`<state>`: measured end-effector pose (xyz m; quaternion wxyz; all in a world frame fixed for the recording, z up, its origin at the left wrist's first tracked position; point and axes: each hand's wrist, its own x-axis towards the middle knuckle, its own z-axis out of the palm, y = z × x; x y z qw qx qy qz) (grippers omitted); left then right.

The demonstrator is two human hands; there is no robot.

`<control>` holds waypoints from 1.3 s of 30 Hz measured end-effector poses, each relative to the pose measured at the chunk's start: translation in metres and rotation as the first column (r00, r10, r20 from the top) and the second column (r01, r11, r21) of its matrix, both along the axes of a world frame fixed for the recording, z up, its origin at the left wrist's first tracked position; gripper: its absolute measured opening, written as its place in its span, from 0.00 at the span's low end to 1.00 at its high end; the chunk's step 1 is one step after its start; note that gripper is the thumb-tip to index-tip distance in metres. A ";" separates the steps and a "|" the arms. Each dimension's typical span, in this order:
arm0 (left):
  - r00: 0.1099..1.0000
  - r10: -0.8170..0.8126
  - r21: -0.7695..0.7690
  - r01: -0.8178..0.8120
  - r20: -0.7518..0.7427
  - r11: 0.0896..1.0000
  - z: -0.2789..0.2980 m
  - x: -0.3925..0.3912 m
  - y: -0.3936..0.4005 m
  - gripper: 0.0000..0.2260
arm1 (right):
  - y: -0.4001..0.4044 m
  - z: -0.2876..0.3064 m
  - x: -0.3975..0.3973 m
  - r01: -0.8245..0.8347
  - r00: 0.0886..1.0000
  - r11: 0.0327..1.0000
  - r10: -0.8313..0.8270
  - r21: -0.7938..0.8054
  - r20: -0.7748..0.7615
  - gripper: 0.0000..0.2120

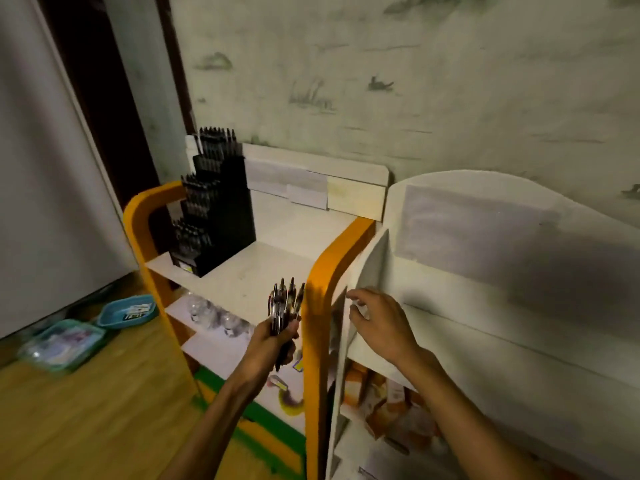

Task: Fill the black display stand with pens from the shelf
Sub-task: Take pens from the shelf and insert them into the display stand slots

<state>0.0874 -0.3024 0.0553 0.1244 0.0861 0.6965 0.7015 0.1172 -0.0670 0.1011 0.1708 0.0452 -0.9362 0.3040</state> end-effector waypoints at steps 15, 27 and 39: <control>0.961 0.271 -0.085 -0.275 -0.053 0.958 0.011 -0.082 -0.209 0.09 | -0.211 -0.018 -0.133 -0.127 0.992 0.986 0.124 0.106 0.036 0.14; 0.974 0.222 -0.104 -0.225 -0.041 0.969 0.008 -0.262 -0.334 0.09 | -0.323 -0.028 -0.302 -0.060 0.997 0.992 0.056 0.111 0.045 0.15; 0.993 0.119 -0.181 -0.116 0.007 0.977 0.001 -0.381 -0.370 0.07 | -0.365 -0.040 -0.378 0.101 0.989 0.987 -0.113 0.124 0.099 0.15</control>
